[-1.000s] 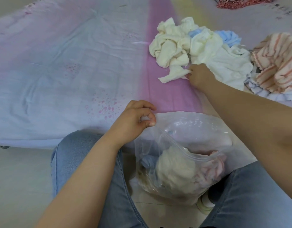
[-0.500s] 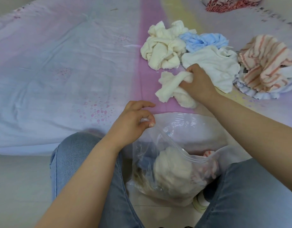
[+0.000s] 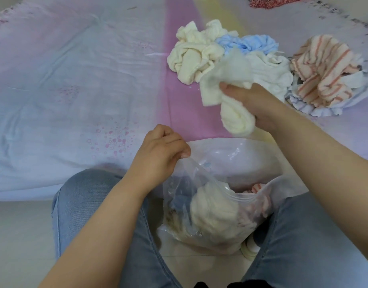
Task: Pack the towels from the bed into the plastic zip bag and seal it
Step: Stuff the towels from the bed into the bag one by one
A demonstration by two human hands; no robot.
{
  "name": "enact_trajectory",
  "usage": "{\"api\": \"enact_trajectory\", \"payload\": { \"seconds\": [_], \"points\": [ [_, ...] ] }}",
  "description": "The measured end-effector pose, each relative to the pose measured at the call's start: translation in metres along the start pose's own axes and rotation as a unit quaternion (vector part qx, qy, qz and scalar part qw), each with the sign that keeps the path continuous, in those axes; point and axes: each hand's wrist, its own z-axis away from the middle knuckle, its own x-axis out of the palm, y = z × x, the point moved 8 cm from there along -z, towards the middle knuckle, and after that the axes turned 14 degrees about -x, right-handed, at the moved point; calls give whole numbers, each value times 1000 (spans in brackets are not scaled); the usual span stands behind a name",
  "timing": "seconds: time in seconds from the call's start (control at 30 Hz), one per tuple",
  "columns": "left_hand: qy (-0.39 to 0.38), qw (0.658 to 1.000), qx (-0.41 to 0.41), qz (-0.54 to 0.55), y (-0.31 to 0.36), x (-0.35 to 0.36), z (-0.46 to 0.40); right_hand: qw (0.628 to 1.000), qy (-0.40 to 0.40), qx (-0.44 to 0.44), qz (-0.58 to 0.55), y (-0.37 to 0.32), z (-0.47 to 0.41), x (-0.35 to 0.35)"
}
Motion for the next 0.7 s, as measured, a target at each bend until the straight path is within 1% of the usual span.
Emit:
{"api": "enact_trajectory", "payload": {
  "seconds": [0.03, 0.07, 0.1, 0.13, 0.17, 0.2, 0.23, 0.27, 0.3, 0.33, 0.37, 0.4, 0.43, 0.47, 0.5, 0.53, 0.6, 0.63, 0.67, 0.7],
  "points": [
    [-8, 1000, -1, 6, 0, 0, -1, 1000, -15, -7, -26, -9, 12, 2],
    [-23, 999, -10, 21, -2, 1, -1, 999, -36, -9, -4, -13, 24, 4],
    [-45, 998, -25, 46, -4, 2, -2, 996, -59, -12, 62, -13, 35, 8],
    [-75, 993, -47, 77, -7, 3, -2, 983, -85, -21, 161, -10, 46, 10],
    [-110, 985, -73, 108, -10, 5, -2, 956, -118, -29, 267, -5, 56, 15],
    [-144, 975, -100, 133, -12, 7, -1, 911, -165, -35, 377, 4, 66, 21],
    [-173, 965, -124, 154, -14, 9, 0, 852, -217, -30, 476, 13, 76, 27],
    [-194, 955, -142, 172, -15, 9, 2, 799, -279, -22, 533, 23, 87, 33],
    [-203, 949, -155, 187, -16, 9, 3, 770, -351, -9, 533, 29, 100, 41],
    [-205, 945, -163, 197, -15, 7, 4, 763, -424, 18, 488, 34, 114, 47],
    [-205, 942, -168, 205, -15, 5, 4, 775, -475, 56, 414, 32, 127, 52],
    [-207, 939, -171, 213, -14, 4, 4, 798, -489, 86, 342, 28, 132, 55],
    [-212, 936, -173, 220, -13, 4, 5, 816, -486, 102, 297, 25, 131, 57],
    [-217, 934, -172, 224, -12, 4, 5, 824, -477, 99, 288, 27, 127, 59],
    [-220, 934, -170, 223, -10, 5, 6, 819, -476, 91, 307, 28, 124, 65],
    [-222, 935, -167, 219, -9, 6, 5, 805, -484, 87, 333, 34, 125, 71],
    [-219, 936, -167, 218, -7, 7, 4, 767, -529, 81, 355, 48, 131, 85],
    [-213, 937, -171, 220, -9, 7, 4, 766, -534, 89, 346, 49, 130, 87],
    [-206, 937, -175, 222, -10, 7, 3, 784, -513, 98, 335, 46, 122, 85],
    [-198, 938, -180, 223, -12, 8, 2, 814, -469, 96, 329, 41, 107, 80]
  ]
}}
